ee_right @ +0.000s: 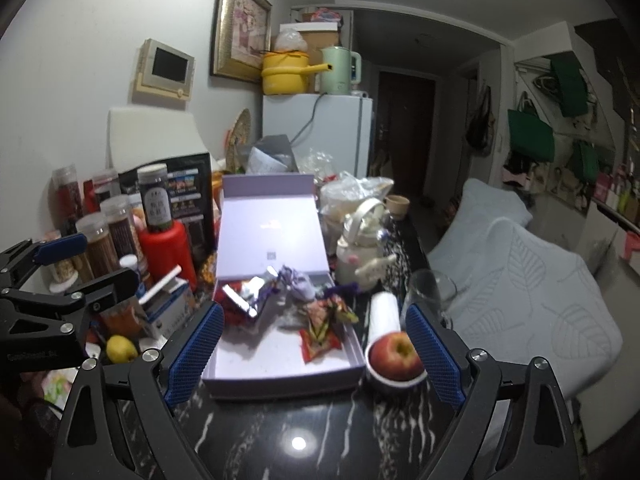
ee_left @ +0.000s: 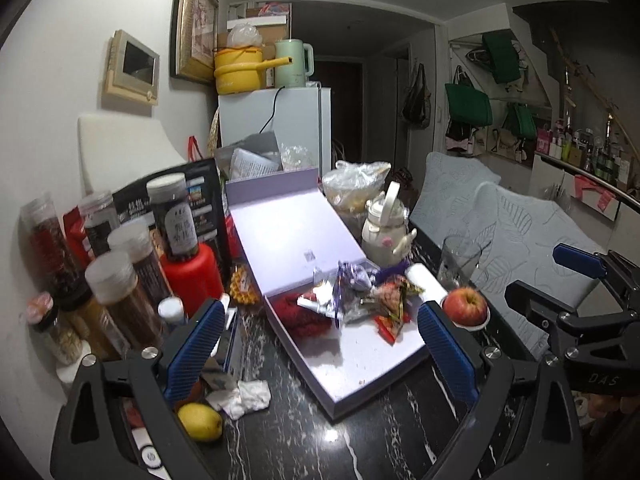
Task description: Organize soft objects
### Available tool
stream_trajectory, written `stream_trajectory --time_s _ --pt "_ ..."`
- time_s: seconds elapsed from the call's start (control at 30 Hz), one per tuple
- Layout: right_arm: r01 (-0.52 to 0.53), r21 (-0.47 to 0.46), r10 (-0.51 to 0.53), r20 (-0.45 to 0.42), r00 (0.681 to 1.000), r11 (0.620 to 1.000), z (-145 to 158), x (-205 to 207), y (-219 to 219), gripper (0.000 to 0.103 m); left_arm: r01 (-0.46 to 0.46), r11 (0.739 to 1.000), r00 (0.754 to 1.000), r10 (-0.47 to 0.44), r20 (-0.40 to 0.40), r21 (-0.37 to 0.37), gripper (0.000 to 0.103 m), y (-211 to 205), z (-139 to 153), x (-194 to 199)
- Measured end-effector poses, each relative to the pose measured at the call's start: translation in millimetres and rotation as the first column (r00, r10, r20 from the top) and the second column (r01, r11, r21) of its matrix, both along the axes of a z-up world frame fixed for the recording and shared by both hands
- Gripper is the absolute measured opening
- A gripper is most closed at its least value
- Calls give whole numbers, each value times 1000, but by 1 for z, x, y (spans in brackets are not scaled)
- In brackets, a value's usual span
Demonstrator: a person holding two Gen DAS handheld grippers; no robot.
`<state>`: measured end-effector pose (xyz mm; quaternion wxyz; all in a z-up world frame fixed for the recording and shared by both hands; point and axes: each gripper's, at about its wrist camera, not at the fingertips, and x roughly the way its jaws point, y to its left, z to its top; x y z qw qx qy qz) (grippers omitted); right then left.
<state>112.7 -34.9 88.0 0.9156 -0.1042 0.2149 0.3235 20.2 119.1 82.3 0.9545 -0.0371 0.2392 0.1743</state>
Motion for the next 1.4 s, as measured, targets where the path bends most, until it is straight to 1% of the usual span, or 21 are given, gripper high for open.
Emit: stream_trajectory --time_s 0.13,0.23,0.37,0.57,0.7,0.93,1.4 --pt "23 -13 -23 -15 1000 1000 -14 -7 -3 93 -15 1000 1000 15 -15 0 99 -5 -12 -6" --pt "25 -16 -26 -24 999 1000 -23 -12 -6 93 -34 999 999 34 -7 -3 99 -8 -19 -12" --pt "35 -10 -35 -57 998 999 -35 -14 -11 93 -42 999 999 42 -12 0 99 -11 -29 -16" --pt "46 -7 -47 -99 994 999 -54 -14 -16 93 -40 999 999 40 -28 -9 99 -16 -43 -18" --pt "58 -6 -58 -98 993 998 -63 -16 -20 93 -37 999 999 37 -37 -7 99 -21 -50 -19" --pt "53 -8 -53 -102 993 999 -74 -22 -25 93 -16 999 998 15 -56 -31 99 -24 -63 -21" --pt "56 -12 -57 -92 994 998 -79 -30 -33 93 -3 1000 999 1 -55 -29 99 -32 -65 -23"
